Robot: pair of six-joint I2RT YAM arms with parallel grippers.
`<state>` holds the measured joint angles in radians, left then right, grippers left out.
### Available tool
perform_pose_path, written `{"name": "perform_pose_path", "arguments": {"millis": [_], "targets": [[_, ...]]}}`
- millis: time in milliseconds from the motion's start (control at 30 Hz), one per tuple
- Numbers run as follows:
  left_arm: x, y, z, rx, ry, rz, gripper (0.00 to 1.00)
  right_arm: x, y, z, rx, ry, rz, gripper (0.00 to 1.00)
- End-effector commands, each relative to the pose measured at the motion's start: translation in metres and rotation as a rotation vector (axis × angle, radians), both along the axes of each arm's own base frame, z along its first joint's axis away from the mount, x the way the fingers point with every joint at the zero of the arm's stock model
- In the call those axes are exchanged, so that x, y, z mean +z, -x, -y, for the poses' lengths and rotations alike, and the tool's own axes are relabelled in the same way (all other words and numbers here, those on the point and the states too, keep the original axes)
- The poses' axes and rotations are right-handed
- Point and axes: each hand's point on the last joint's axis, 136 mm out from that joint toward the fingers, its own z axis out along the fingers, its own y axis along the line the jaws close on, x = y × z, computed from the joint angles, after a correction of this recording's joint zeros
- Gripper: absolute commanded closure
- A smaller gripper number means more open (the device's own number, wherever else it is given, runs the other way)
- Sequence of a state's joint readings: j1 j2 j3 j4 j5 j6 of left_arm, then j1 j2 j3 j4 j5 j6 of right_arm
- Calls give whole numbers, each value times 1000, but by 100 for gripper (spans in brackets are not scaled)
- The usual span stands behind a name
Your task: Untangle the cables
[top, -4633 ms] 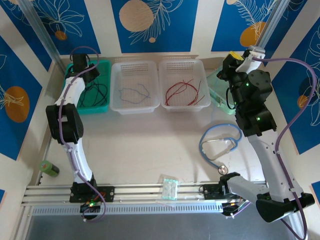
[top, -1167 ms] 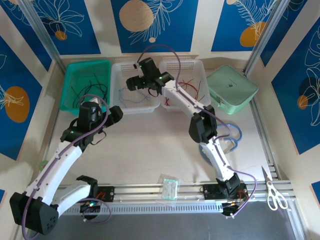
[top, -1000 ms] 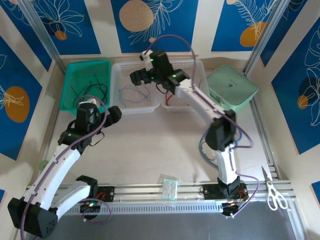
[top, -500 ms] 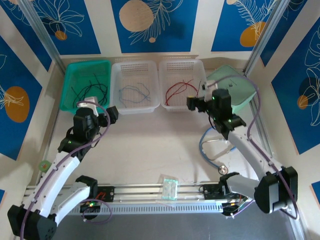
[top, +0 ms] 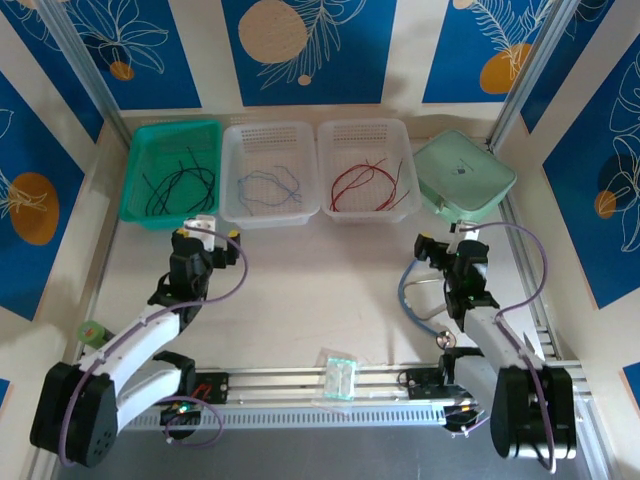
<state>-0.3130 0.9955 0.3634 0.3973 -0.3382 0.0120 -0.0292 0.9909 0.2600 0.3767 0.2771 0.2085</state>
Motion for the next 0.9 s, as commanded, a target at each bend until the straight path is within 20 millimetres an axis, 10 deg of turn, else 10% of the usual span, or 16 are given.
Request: {"name": "perform_pose_path", "arguments": {"millis": [0,533,867], "targets": [[26,-13,-10,56,-114,147,0,19,-19,1,1,-32,124,1],[-54,-27,-30,64,-50,178,1,-5,-55,-33,160,83,210,1],[-68,-58,-48,134,-7,10,0,-16,-77,-31,169,45,73,1]]}}
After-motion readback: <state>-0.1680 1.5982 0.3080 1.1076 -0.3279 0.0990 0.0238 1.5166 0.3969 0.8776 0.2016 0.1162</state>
